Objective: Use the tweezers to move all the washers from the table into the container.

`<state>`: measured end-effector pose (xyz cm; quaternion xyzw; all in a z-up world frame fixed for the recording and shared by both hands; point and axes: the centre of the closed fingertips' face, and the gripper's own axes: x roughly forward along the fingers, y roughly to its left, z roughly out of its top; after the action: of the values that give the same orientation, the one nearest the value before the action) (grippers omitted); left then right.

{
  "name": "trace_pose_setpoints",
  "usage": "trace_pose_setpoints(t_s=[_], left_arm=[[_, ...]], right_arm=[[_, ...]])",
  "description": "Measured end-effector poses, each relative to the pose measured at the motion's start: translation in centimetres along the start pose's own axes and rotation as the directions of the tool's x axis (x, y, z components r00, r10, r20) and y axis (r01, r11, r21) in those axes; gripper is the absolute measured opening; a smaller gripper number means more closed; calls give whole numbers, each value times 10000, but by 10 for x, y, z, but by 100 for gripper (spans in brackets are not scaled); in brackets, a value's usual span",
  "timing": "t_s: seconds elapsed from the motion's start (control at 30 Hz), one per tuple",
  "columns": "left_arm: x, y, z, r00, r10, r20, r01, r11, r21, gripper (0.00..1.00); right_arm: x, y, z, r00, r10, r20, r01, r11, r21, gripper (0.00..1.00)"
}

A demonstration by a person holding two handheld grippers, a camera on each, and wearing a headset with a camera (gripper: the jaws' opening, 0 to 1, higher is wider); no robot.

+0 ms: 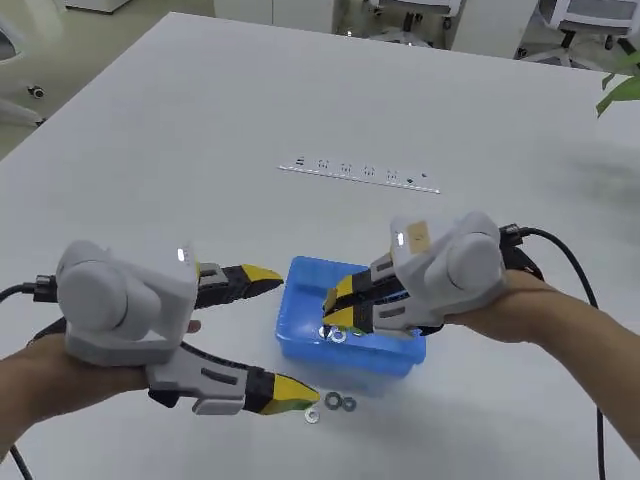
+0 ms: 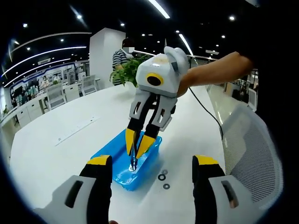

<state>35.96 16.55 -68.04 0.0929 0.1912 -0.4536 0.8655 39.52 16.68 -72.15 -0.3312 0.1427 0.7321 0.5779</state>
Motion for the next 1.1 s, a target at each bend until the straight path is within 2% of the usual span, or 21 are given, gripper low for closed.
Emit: trace_pose_setpoints(t_s=[0.1,0.2,0.3,0.5,0.7,1.0,1.1], left_arm=[[2,4,3,9999,-80,83,78,9997,217,64],[8,3,9,9997,-220,70,218,9992,339,55],[15,7,13,9996,-247,-97,253,9975,662,47],[25,15,16,9988,-376,-326,403,9955,859,27],[32,26,17,9986,-376,-374,413,9936,1054,24],[37,28,15,9967,-467,-657,550,9899,1308,8],[39,29,13,9956,-510,-783,616,9884,1391,7]], right_arm=[[4,-2,-4,10000,10,14,-10,9999,122,8],[8,-3,-7,10000,53,-3,-53,9997,252,8],[11,-4,-10,10000,65,-20,-64,9995,324,8],[14,-5,-12,10000,90,-6,-89,9990,443,8],[15,-4,-11,9999,131,65,-134,9990,429,8],[14,-3,-10,9999,145,51,-146,9993,348,8],[14,-4,-11,9999,151,23,-151,9994,312,8]])
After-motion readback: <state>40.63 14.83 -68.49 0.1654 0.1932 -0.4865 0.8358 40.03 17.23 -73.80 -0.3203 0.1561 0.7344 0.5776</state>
